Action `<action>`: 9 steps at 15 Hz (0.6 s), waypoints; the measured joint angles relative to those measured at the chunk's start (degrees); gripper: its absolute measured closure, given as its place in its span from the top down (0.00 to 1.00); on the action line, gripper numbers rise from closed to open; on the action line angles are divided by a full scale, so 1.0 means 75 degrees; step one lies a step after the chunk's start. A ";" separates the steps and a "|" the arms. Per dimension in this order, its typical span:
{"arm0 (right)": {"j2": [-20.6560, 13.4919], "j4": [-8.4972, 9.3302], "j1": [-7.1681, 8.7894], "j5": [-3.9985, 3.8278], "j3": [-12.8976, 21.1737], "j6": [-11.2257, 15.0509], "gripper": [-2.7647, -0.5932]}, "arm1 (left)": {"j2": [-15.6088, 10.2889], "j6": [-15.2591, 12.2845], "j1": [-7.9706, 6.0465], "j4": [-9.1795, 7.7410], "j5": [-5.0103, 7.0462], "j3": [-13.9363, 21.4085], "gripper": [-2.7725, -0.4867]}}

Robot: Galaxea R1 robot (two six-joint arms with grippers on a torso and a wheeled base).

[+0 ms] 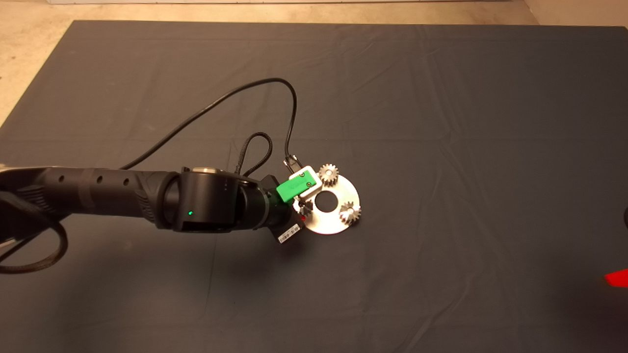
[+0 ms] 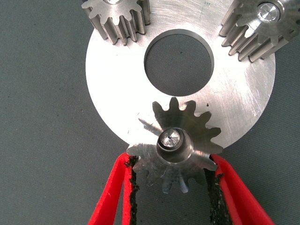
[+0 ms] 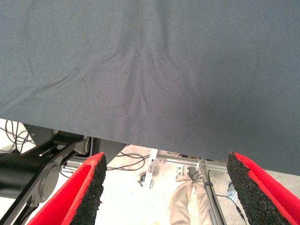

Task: Install three planetary gears onto the carrier pins

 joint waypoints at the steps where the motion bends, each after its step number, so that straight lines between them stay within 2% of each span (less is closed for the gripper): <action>1: 0.0000 0.0000 -0.0003 0.0000 0.0000 0.0000 0.60 | 0.0003 -0.0003 0.0000 -0.0002 0.0003 0.0000 0.13; 4: 0.0000 0.0000 0.0001 0.0002 0.0000 0.0000 0.60 | 0.0055 -0.0003 -0.0002 0.0000 0.0084 0.0000 0.13; 8: 0.0000 0.0000 0.0001 0.0000 0.0000 0.0000 0.60 | 0.0062 -0.0003 0.0000 0.0000 0.0088 0.0000 0.13; 9: -0.0005 0.0000 0.0001 0.0000 0.0000 0.0000 0.60 | 0.0062 -0.0003 -0.0001 -0.0008 0.0085 0.0000 0.17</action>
